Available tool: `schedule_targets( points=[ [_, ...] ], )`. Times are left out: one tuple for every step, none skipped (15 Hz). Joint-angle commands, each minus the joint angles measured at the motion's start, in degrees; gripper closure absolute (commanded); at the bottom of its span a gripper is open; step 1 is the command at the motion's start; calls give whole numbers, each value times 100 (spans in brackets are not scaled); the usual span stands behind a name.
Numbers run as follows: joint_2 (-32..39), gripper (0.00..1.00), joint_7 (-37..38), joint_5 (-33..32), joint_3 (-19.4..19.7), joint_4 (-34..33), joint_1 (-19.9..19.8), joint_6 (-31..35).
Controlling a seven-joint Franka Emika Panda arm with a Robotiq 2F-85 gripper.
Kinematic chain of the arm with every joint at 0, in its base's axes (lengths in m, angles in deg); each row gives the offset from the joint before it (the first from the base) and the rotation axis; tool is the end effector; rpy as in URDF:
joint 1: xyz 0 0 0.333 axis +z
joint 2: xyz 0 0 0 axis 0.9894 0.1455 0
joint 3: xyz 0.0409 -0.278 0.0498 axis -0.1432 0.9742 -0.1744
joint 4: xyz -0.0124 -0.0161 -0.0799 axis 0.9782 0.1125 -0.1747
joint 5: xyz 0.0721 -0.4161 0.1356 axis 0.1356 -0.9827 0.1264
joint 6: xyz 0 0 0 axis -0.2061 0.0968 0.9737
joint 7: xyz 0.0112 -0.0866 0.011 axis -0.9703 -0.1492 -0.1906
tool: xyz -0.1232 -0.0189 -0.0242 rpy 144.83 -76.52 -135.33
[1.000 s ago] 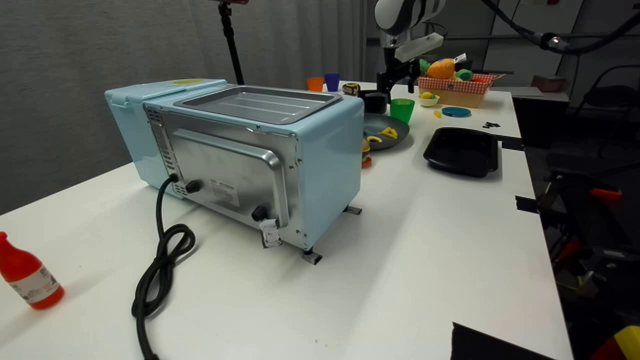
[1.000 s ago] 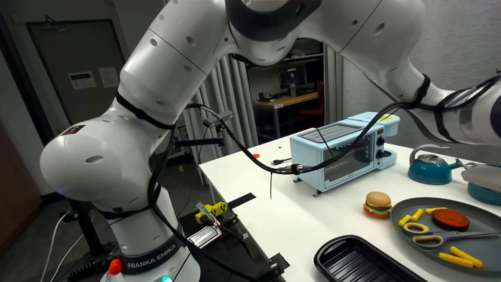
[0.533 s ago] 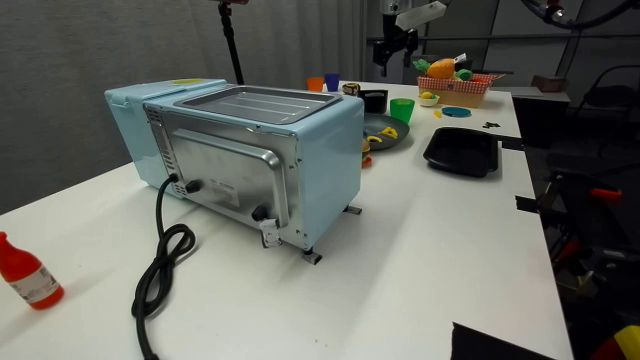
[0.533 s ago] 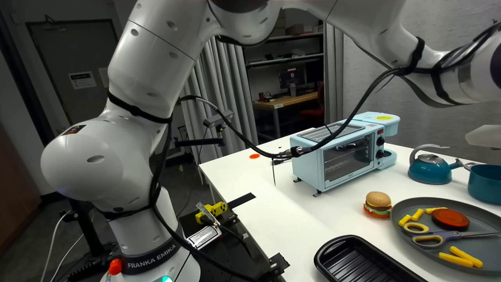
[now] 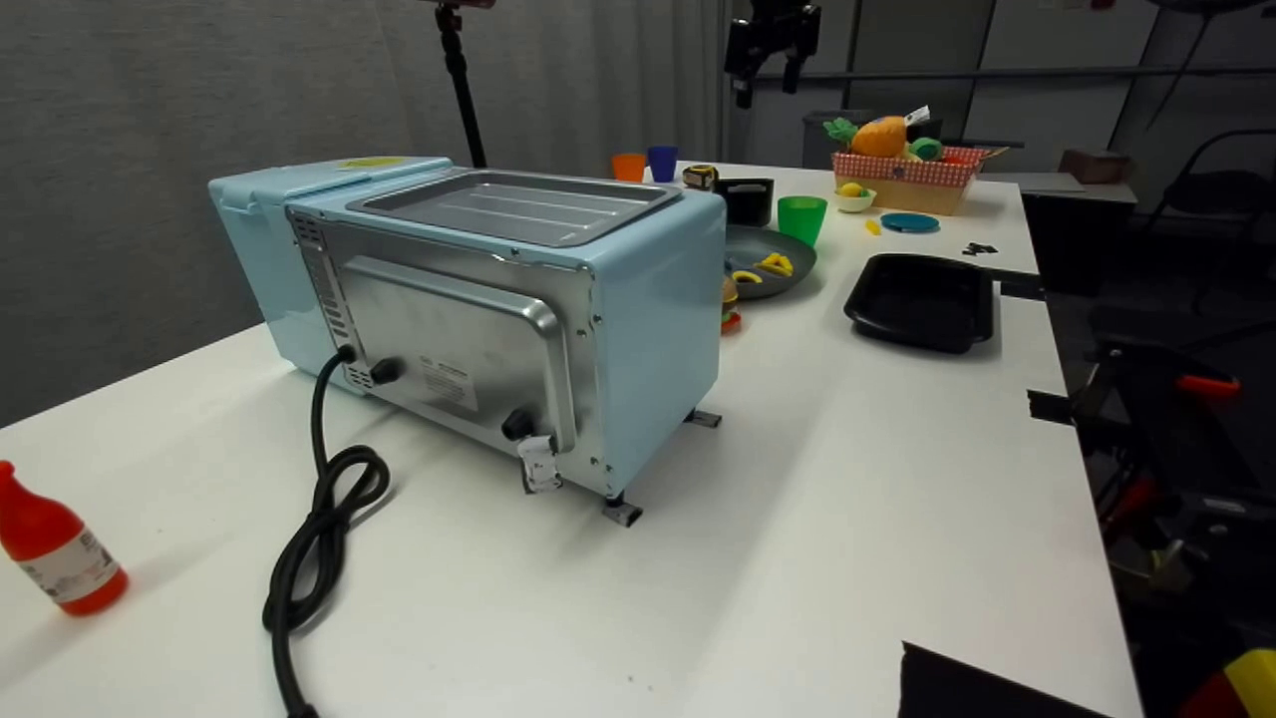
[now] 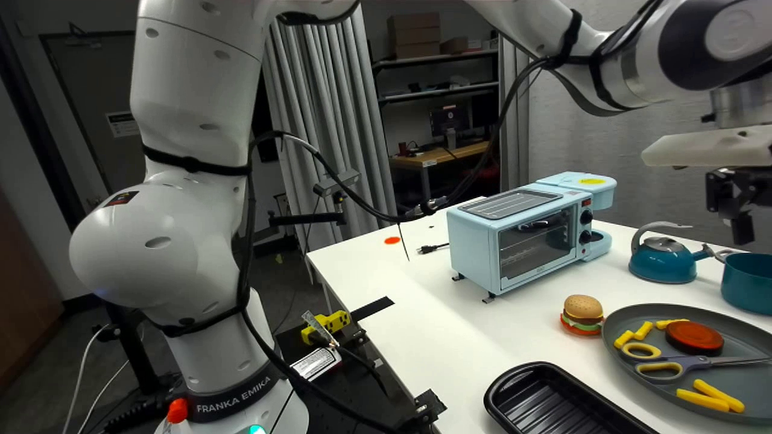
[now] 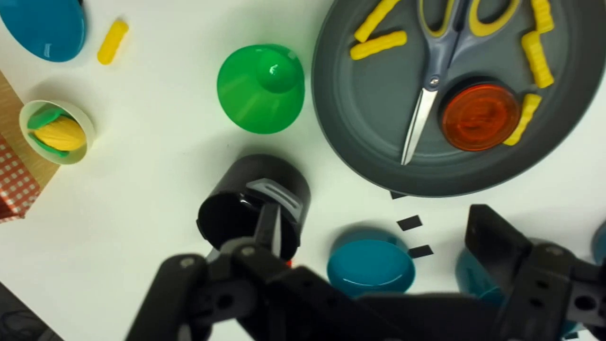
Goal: Pick up the green cup and pour the contents onto the plate
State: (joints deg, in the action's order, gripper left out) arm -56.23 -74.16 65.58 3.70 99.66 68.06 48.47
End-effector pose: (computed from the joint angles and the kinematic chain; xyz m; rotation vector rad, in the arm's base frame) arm 0.6270 -0.3186 0.2718 2.8813 -0.6189 0.2630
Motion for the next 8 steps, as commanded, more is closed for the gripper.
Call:
schedule_targets(
  points=[
    [-151, 0, -28, -18, -62, 131, -4, 2],
    [-275, 0, -41, -20, -72, 254, 22, 13],
    [-356, 0, -52, -21, -75, 337, 32, 17],
    [-393, 0, -60, -22, -74, 385, 32, 24],
    [-406, 0, -65, -22, -73, 413, 32, 30],
    [-405, 0, -67, -23, -73, 428, 32, 33],
    [-405, 0, -68, -23, -73, 434, 32, 34],
    [-406, 0, -69, -23, -73, 434, 32, 34]
  ],
)
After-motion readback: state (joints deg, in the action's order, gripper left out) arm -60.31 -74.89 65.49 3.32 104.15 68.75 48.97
